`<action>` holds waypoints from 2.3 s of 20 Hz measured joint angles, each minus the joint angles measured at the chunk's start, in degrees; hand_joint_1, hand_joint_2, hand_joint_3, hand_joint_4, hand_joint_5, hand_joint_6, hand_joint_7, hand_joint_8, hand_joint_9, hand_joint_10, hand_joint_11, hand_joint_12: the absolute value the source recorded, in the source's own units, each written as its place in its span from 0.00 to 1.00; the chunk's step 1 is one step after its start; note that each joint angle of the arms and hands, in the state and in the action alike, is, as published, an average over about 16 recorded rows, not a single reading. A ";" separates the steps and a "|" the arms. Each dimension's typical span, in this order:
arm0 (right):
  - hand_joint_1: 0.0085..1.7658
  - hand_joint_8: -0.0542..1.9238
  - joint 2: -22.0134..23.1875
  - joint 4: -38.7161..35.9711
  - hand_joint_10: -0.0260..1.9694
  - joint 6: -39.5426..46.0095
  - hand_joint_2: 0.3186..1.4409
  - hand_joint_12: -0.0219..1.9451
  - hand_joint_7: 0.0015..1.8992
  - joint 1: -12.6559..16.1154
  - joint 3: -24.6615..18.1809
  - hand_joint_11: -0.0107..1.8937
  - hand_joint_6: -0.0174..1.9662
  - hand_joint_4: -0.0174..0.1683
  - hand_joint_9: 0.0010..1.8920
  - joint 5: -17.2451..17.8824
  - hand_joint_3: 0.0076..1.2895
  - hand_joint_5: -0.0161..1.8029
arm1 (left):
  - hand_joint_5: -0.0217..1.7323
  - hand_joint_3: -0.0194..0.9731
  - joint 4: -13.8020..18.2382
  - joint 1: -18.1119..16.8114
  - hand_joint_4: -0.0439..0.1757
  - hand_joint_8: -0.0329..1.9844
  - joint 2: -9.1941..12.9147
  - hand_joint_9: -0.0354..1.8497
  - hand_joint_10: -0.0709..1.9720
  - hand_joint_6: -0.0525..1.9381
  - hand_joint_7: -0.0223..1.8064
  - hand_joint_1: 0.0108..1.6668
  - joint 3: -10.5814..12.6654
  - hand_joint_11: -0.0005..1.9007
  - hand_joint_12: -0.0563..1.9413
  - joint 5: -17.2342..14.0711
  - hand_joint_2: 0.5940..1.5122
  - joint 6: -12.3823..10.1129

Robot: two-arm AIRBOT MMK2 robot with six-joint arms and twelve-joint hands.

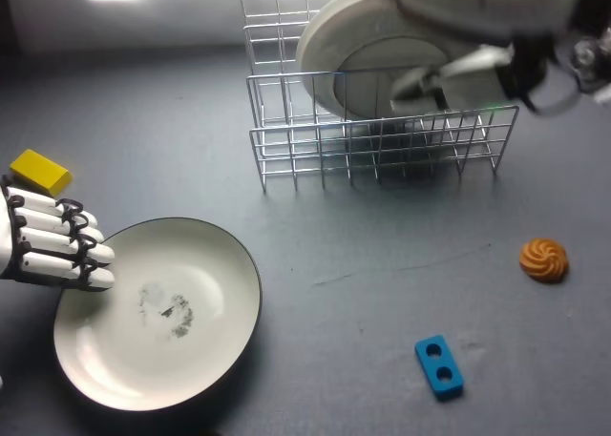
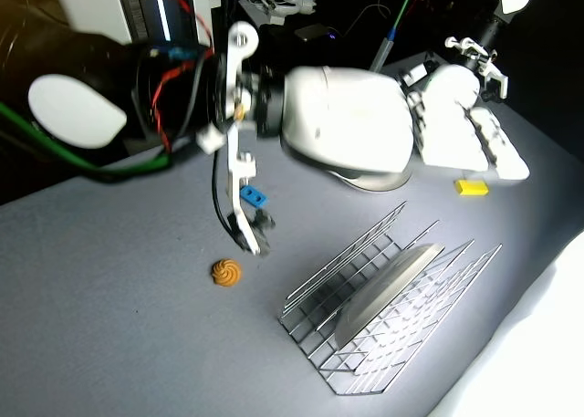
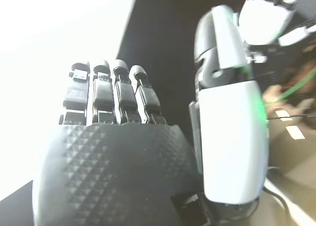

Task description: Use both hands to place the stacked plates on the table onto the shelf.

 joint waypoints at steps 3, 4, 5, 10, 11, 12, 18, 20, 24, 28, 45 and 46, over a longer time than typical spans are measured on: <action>0.63 0.03 2.29 3.73 0.02 -10.02 0.56 0.05 0.02 -0.40 -5.32 0.01 0.03 0.11 0.02 -0.78 0.00 0.03 | 0.02 0.04 -0.64 1.02 0.21 0.01 -0.23 0.03 0.04 0.04 0.01 0.00 0.05 0.01 0.06 0.45 0.50 0.01; 0.64 0.03 2.99 5.01 0.02 -12.90 0.54 0.03 0.02 -0.53 -6.88 0.01 0.03 0.12 0.01 -1.09 0.00 0.03 | 0.02 0.04 -0.89 1.44 0.21 0.01 -0.30 0.03 0.04 0.04 0.01 0.00 0.07 0.01 0.06 0.62 0.50 0.01; 0.64 0.03 3.65 6.29 0.02 -15.61 0.53 0.02 0.01 -0.64 -8.33 0.01 0.03 0.12 0.01 -1.43 0.00 0.02 | 0.02 0.04 -1.14 1.89 0.21 0.01 -0.36 0.03 0.05 0.04 0.01 0.00 0.08 0.01 0.06 0.81 0.50 0.01; 0.65 0.03 5.86 12.61 0.02 -26.47 0.50 0.01 0.01 -1.30 -13.77 0.01 0.03 0.12 0.01 -3.27 0.00 0.02 | 0.02 0.04 -2.47 4.19 0.20 0.01 -0.62 0.04 0.05 0.03 0.01 0.00 0.13 0.01 0.06 1.93 0.50 -0.01; 0.65 0.03 5.93 13.88 0.02 -28.24 0.50 0.01 0.01 -1.53 -14.41 0.01 0.03 0.12 0.01 -3.60 0.00 0.02 | 0.02 0.04 -2.72 4.58 0.20 0.01 -0.66 0.04 0.05 0.03 0.01 0.00 0.12 0.01 0.06 2.14 0.50 -0.01; 0.65 0.03 5.86 15.12 0.02 -29.92 0.50 0.01 0.01 -1.83 -14.93 0.01 0.03 0.12 0.01 -3.89 0.00 0.02 | 0.02 0.04 -2.97 4.96 0.19 0.01 -0.70 0.04 0.05 0.03 0.01 0.00 0.11 0.01 0.06 2.35 0.50 -0.02; 0.64 0.03 2.82 17.97 0.02 -34.50 0.53 0.01 0.01 -4.42 -15.56 0.01 0.03 0.12 0.01 -4.74 0.00 0.02 | 0.02 0.04 -4.24 6.93 0.18 0.01 -0.75 0.04 0.05 0.03 0.00 0.00 -0.12 0.01 0.06 3.39 0.50 -0.09; 0.64 0.03 0.86 18.52 0.02 -35.31 0.54 0.01 0.01 -5.57 -15.04 0.01 0.03 0.12 0.01 -4.72 0.00 0.02 | 0.02 0.04 -4.49 7.27 0.18 0.01 -0.74 0.04 0.05 0.02 0.00 0.00 -0.21 0.01 0.06 3.60 0.50 -0.12; 0.64 0.03 -4.60 20.73 0.02 -37.19 0.57 0.01 0.01 -8.53 -12.72 0.01 0.03 0.12 0.01 -3.67 0.00 0.02 | 0.02 0.04 -4.78 7.55 0.17 0.00 -0.72 0.04 0.05 0.02 0.00 0.00 -0.41 0.01 0.06 3.84 0.51 -0.16; 0.65 0.03 -11.59 24.41 0.02 -38.81 0.60 0.01 0.01 -11.14 -8.71 0.01 0.03 0.12 0.01 -1.80 0.00 0.02 | 0.02 0.04 -4.95 7.67 0.17 0.00 -0.70 0.04 0.05 0.02 0.00 0.00 -0.60 0.01 0.06 4.02 0.51 -0.19; 0.65 0.03 -35.33 35.76 0.03 -41.81 0.71 0.25 0.08 -13.57 10.72 0.03 0.03 0.12 0.08 4.08 0.00 0.09 | 0.01 0.04 -4.18 7.00 0.18 0.00 -0.74 0.04 0.05 0.02 0.00 0.00 -0.70 0.01 0.06 4.26 0.50 -0.25; 0.64 0.03 -35.99 35.87 0.03 -41.81 0.72 0.29 0.10 -13.49 11.30 0.04 0.03 0.12 0.10 4.06 0.00 0.11 | 0.01 0.04 -4.12 6.96 0.18 0.00 -0.74 0.04 0.05 0.02 0.00 0.00 -0.69 0.01 0.06 4.26 0.50 -0.26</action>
